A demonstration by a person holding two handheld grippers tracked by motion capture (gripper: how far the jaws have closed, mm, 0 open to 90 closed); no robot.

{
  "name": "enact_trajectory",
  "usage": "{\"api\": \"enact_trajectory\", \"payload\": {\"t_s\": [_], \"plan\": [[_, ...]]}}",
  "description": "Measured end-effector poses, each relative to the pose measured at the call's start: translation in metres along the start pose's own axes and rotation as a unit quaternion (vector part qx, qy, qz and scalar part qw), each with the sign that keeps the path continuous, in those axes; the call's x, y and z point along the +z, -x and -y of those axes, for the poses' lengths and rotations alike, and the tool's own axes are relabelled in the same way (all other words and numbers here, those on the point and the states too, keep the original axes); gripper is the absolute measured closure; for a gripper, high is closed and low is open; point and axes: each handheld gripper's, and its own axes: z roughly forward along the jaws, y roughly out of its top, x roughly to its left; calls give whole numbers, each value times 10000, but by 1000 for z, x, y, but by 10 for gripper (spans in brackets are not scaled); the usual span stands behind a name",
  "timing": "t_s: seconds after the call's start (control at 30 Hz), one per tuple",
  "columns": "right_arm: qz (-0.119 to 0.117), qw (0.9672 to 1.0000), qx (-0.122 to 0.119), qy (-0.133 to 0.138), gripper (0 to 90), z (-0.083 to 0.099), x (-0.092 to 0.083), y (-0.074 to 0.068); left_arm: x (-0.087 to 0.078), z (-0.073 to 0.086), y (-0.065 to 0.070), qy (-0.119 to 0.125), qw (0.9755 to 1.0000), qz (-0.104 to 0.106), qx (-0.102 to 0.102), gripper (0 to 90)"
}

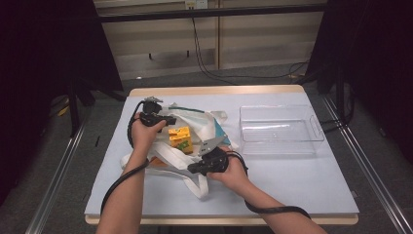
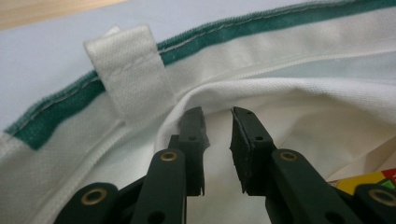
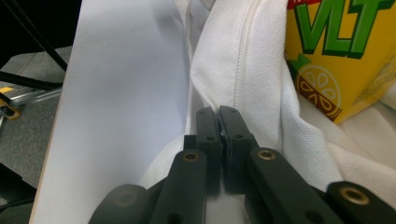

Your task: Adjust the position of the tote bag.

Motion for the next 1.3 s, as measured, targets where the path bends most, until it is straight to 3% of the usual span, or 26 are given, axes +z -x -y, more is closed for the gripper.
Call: {"api": "enact_trajectory", "payload": {"t_s": [0.17,0.27,0.33,0.4,0.47,0.53,0.63,0.77,0.83,0.93,0.97,1.0,1.1,1.3], "plan": [[5,10000,28,37,870,-1,-2,-1,-7,-2,0,-50,9999,33,123,738],[75,9999,-53,80,861,-3,-4,-4,-11,-4,3,39,10000,39,29,738],[96,9999,-41,119,850,-6,-7,-5,-14,-4,2,7,9999,48,127,739],[113,9998,-74,130,820,-10,-11,-6,-15,-4,4,90,9999,64,34,739],[229,9996,-95,156,759,-15,-16,-6,-16,-5,4,37,9999,50,148,740],[253,9994,-81,214,752,-20,-21,-6,-15,-4,6,56,9999,60,73,740],[321,9988,-121,359,732,-31,-33,-4,-15,-4,5,15,9998,69,168,741],[626,9967,-153,491,742,-46,-50,2,-16,-3,5,38,9999,123,98,743],[833,9955,-204,400,759,-48,-56,6,-17,-4,5,-5,9999,84,131,743],[1131,9931,-210,213,792,-42,-59,12,-18,-5,6,77,9999,56,110,742],[1267,9914,-311,130,796,-39,-59,12,-19,-5,4,44,9998,42,163,742],[1379,9897,-381,58,807,-36,-59,12,-18,-5,5,74,9999,53,91,742],[1557,9873,-318,-10,828,-27,-59,14,-16,-3,4,75,9999,55,49,742],[1586,9871,193,-53,863,-1,-55,30,-12,1,1,32,10000,63,-14,744]]}}
